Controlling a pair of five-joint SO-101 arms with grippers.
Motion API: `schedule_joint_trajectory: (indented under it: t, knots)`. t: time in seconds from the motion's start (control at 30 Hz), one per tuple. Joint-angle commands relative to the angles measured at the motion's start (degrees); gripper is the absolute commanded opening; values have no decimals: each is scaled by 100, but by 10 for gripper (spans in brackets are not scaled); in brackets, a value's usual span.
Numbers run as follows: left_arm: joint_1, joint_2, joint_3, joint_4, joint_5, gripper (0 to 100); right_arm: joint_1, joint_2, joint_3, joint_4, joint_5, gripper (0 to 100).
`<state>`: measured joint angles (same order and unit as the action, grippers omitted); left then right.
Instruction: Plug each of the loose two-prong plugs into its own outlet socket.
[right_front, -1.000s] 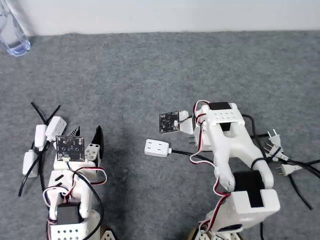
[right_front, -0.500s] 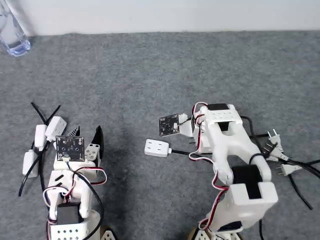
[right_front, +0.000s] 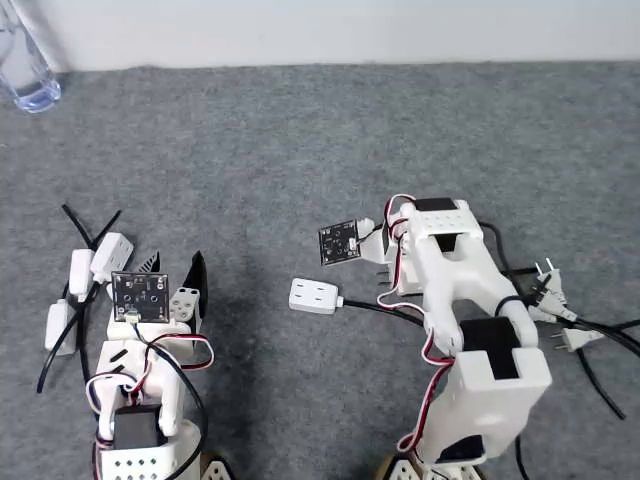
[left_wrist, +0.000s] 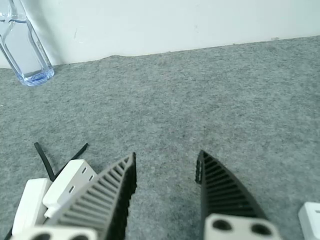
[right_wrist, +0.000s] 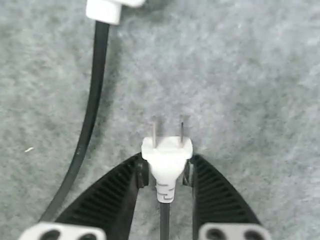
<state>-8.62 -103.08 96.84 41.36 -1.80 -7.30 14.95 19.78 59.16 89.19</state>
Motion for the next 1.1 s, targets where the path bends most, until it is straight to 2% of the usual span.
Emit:
schedule_joint_trajectory:
  t: [0.0, 0.13, 0.7, 1.07]
  knots:
    - [62, -70, -48, 9, -44, 181, 75, 31, -105, -40, 97, 91]
    - [62, -70, -48, 0, -44, 181, 48, 22, -105, -22, 448, 2]
    - [62, -70, -48, 9, -44, 181, 40, 4, -62, -4, -510, 9]
    - [62, -70, -48, 9, -44, 181, 13, -31, -97, -4, -2418, 9]
